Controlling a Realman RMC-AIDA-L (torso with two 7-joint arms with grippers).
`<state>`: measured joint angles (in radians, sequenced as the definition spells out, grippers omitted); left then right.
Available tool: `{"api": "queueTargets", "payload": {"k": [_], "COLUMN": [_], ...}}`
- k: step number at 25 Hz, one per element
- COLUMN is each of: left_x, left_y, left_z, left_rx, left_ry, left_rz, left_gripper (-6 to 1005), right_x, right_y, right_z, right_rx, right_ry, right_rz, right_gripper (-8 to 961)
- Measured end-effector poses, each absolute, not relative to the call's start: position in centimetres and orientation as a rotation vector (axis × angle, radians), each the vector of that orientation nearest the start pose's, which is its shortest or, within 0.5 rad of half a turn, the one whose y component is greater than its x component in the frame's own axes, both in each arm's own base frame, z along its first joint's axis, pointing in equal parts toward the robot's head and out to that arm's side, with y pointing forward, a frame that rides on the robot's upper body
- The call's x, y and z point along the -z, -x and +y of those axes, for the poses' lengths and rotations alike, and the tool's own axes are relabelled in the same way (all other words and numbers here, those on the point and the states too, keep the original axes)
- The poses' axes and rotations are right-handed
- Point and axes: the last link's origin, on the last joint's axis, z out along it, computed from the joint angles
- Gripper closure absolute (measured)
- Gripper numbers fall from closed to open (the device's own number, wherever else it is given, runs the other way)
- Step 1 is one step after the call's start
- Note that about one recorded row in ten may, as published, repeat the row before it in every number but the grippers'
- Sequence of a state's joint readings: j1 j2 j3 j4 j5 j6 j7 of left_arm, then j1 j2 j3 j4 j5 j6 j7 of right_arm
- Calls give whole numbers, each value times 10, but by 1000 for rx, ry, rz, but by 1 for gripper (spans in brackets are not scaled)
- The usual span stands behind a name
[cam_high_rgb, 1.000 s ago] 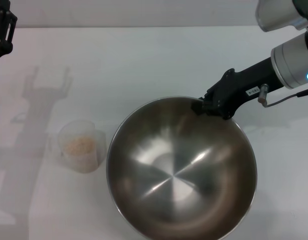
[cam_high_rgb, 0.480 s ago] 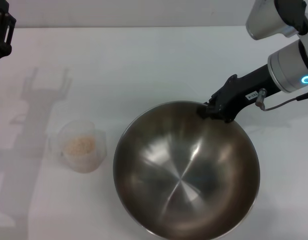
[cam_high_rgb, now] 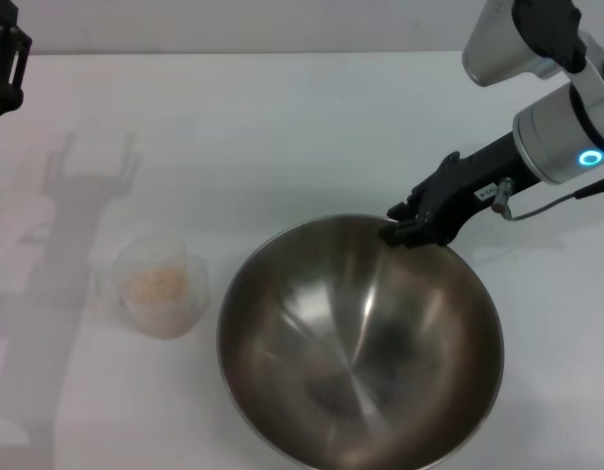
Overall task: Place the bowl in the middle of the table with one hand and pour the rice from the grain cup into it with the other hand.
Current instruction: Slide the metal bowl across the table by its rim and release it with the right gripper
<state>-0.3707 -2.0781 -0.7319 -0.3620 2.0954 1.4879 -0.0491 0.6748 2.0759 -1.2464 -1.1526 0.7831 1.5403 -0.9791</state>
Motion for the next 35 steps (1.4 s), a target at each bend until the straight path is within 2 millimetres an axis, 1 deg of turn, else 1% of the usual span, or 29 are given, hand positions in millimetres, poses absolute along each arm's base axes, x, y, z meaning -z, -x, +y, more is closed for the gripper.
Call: {"api": "queueTargets", "payload": {"k": [6,8,13,15,18,21,24,27,29,32,35], "left_x": [-6,-6,-8,-8,-8,-9,-8,-8,-8,-7,-6], "left_y": [278,278,282,283,285,286,286,287,287,287,288], "left_z": [310,309,305,304,303,302,302,302,302,302,301], "left_rx": [1019,1019,1012,1009,1005,1002,999,995,993,992,988], "left_ry": [1366,1365,1353,1351,1349,1349,1353,1356,1358,1361,1368], "left_rz": [-352,-352,-355,-356,-358,-359,-358,-358,-359,-360,-361], "left_gripper": [217,217,218,218,218,218,218,218,218,218,218], "right_x": [1,-3,-16,-19,-21,-18,-13,-11,-10,-10,-11], "right_y": [-160,-153,-134,-129,-121,-114,-110,-112,-120,-141,-171], "right_z": [367,370,386,393,402,404,396,383,373,360,350], "right_rx": [209,178,61,20,-15,-33,-101,-234,-347,-524,-726], "right_ry": [2869,2851,2719,2637,2463,2266,2067,1846,1693,1528,1463], "right_rz": [578,545,412,338,185,-2,-166,-264,-287,-248,-131], "right_gripper": [659,510,510,510,510,510,510,510,511,511,511]}}
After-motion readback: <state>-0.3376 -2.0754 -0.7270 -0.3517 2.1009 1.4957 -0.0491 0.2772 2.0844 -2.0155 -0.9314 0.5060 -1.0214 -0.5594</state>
